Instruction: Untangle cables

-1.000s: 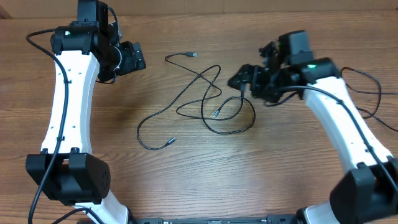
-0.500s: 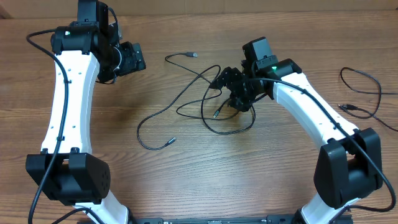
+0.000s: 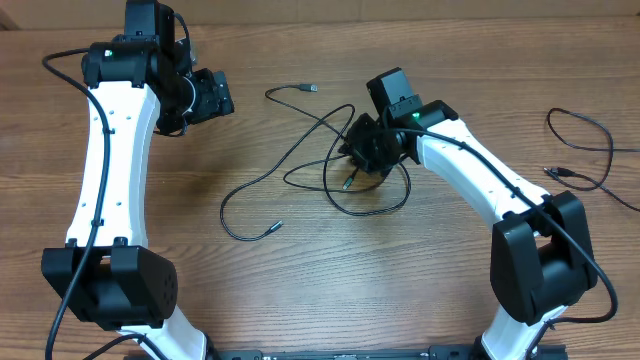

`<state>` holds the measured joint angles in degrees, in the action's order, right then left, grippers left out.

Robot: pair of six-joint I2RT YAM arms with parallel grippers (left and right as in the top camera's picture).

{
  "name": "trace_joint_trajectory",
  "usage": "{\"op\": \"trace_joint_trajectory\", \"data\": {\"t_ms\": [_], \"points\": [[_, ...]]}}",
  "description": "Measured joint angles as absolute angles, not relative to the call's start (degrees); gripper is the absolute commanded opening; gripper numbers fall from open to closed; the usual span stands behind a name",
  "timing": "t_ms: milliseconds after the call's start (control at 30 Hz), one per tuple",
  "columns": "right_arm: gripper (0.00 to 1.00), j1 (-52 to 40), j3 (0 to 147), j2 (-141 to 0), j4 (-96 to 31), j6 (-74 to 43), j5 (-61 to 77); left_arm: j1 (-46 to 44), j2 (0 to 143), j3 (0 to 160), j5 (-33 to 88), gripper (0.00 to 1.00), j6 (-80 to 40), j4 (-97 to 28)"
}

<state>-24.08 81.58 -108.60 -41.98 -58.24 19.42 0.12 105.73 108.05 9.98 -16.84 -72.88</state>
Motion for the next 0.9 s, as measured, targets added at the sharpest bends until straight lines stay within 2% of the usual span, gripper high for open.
{"op": "trace_joint_trajectory", "data": {"t_ms": [167, 267, 367, 733, 900], "points": [[0.04, -24.1, 81.6, -108.6, -41.1, -56.0, 17.2, 0.1, 105.7, 108.0, 10.0, 0.80, -16.9, -73.0], [0.04, -23.8, 81.9, -108.6, -41.4, -50.1, 16.3, 0.1, 105.7, 108.1, 10.0, 0.80, -16.8, -73.1], [0.04, -22.7, 86.5, -108.9, -47.4, -42.1, 15.7, 0.1, 105.7, 108.0, 10.0, 0.80, -16.8, -73.2], [0.04, -17.0, 127.7, -109.3, -75.6, -16.0, 5.7, 0.1, 105.7, 108.0, 10.0, 0.80, -16.8, -73.3], [0.04, -15.4, 141.1, -109.1, -78.4, -10.0, 4.0, 0.1, 105.7, 108.1, 10.0, 0.80, -16.8, -73.3]]}}
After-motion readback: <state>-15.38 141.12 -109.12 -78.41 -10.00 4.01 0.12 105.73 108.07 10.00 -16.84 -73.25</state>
